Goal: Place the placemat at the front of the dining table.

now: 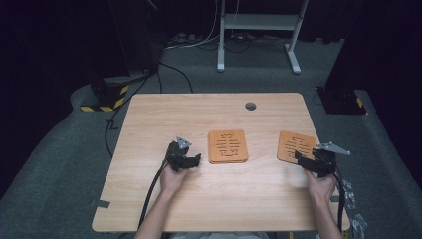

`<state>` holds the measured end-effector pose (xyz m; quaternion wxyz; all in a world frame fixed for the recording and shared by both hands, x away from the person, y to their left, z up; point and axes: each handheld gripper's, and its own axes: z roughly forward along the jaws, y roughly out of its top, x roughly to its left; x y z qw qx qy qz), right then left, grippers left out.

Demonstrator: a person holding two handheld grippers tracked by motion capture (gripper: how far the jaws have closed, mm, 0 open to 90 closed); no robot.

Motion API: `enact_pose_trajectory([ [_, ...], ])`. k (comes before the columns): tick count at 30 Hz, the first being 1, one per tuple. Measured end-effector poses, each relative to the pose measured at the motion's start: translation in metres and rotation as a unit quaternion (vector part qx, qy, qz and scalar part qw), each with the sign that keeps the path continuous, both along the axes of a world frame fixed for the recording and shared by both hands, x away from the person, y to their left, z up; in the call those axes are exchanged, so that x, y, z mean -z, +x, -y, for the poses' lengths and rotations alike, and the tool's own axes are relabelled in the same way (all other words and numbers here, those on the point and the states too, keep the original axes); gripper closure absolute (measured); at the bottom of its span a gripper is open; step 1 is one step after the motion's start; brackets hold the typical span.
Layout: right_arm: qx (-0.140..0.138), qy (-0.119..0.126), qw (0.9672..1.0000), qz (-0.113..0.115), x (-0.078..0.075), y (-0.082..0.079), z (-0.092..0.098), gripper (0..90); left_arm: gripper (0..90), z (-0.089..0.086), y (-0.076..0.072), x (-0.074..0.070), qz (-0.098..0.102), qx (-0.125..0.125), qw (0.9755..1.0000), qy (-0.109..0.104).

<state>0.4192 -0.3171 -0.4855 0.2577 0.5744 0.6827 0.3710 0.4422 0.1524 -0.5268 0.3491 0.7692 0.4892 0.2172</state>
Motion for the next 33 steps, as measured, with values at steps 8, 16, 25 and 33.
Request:
enact_pose_trajectory([
  [8, -0.065, 0.020, 0.9977, 0.004, 0.009, -0.014, -0.046, 29.1, 26.2, 0.000, 0.000, 0.000, 0.000, 0.000, 1.0000, 0.000],
  [16, -0.144, 0.001, 0.9896, -0.004, 0.018, -0.021, -0.101, 32.9, 26.2, 0.000, 0.000, 0.000, 0.000, 0.000, 1.0000, 0.000],
  [25, -0.231, -0.059, 0.9703, -0.039, 0.037, -0.021, -0.145, 36.0, 26.2, 0.000, 0.000, 0.000, 0.000, 0.000, 1.0000, 0.001],
  [33, -0.235, -0.066, 0.9690, -0.039, 0.037, -0.020, -0.147, 34.6, 26.2, 0.000, 0.000, 0.000, 0.000, 0.000, 1.0000, 0.001],
])
